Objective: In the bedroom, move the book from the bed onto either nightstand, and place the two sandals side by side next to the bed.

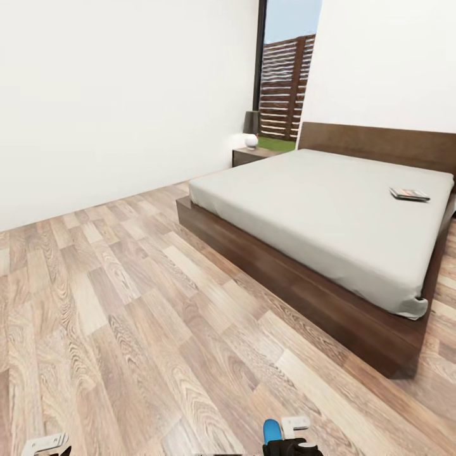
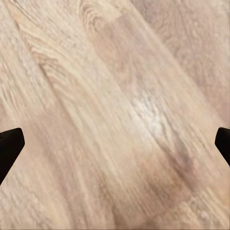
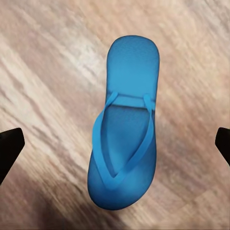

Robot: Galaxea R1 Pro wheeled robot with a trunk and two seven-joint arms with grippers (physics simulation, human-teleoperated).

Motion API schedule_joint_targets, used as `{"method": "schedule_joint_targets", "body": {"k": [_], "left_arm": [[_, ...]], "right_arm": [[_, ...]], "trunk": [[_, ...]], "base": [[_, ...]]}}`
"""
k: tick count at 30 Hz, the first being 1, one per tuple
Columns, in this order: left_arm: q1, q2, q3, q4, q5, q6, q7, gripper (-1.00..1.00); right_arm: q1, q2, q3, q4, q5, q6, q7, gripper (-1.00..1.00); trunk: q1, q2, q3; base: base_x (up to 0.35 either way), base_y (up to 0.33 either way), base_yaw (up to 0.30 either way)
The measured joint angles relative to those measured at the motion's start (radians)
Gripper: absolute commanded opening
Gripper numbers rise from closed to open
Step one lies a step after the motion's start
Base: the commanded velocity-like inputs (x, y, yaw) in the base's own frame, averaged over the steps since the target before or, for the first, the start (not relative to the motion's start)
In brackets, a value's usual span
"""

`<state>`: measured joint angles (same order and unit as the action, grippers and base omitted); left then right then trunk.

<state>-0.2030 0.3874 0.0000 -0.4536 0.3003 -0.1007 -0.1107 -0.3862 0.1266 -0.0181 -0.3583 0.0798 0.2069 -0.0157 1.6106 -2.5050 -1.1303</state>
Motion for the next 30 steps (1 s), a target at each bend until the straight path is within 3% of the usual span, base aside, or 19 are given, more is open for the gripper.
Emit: {"method": "schedule_joint_targets", "body": {"k": [30], "left_arm": [[0.001, -0.001, -0.002, -0.035, -0.001, 0.002, -0.001, 1.00]], "right_arm": [[-0.018, 0.002, -0.001, 0.000, -0.003, 0.035, -0.041, 1.00]], "trunk": [[0.013, -0.007, -0.116]], "base": [[0.000, 0.000, 0.000]]}}
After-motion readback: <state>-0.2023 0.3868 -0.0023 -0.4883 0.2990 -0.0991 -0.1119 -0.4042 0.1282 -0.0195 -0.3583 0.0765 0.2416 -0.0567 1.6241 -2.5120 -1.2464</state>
